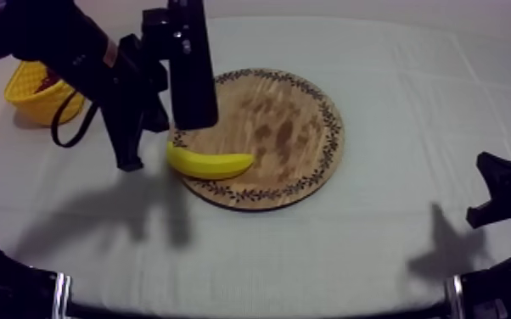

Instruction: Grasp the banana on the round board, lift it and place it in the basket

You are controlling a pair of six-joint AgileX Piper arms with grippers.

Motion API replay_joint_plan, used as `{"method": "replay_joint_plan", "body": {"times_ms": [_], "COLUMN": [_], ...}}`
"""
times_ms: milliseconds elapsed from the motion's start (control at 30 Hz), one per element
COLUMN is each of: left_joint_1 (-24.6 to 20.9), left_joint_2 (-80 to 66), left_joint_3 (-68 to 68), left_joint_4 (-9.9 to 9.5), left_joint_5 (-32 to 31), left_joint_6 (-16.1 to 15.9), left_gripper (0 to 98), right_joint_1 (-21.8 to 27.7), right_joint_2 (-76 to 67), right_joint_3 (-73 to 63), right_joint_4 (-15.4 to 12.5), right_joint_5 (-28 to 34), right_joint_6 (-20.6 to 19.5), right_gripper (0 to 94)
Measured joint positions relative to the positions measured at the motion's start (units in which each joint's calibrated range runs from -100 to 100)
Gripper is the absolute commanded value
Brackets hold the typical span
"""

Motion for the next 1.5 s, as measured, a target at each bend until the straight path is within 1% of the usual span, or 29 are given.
{"method": "replay_joint_plan", "body": {"times_ms": [133,200,300,400,733,967,1233,1500], "left_joint_1": [0.39,0.55,0.92,1.45,1.99,1.28,-0.2,-1.41], "left_joint_2": [0.91,1.6,3.14,4.46,9.5,15.2,22.36,28.2], "left_joint_3": [-0.38,-0.54,-1.04,-1.19,-3.0,-4.51,-5.65,-6.48], "left_joint_4": [-0.25,-0.25,-0.37,-0.55,-0.61,-0.93,-1.16,-1.16], "left_joint_5": [-0.77,-0.77,-0.27,-0.27,-2.56,-3.46,-5.98,-7.08], "left_joint_6": [0.55,0.62,0.59,0.69,0.45,-0.16,-1.22,-1.97], "left_gripper": [40.5,48.9,57.2,62.2,68.9,74.3,73.3,72.0], "right_joint_1": [0.0,0.0,0.0,0.0,0.0,0.0,0.0,0.0], "right_joint_2": [0.0,0.0,0.0,0.0,0.0,0.0,0.0,0.0], "right_joint_3": [0.0,0.0,0.0,0.0,0.0,0.0,0.0,0.0], "right_joint_4": [0.0,0.0,0.0,0.0,0.0,0.0,0.0,0.0], "right_joint_5": [0.0,0.0,0.07,0.01,0.01,-0.01,0.03,0.03], "right_joint_6": [0.0,0.0,0.0,0.0,-0.03,-0.03,-0.03,-0.03], "right_gripper": [0.2,0.2,0.2,0.2,0.2,0.2,0.2,0.2]}}
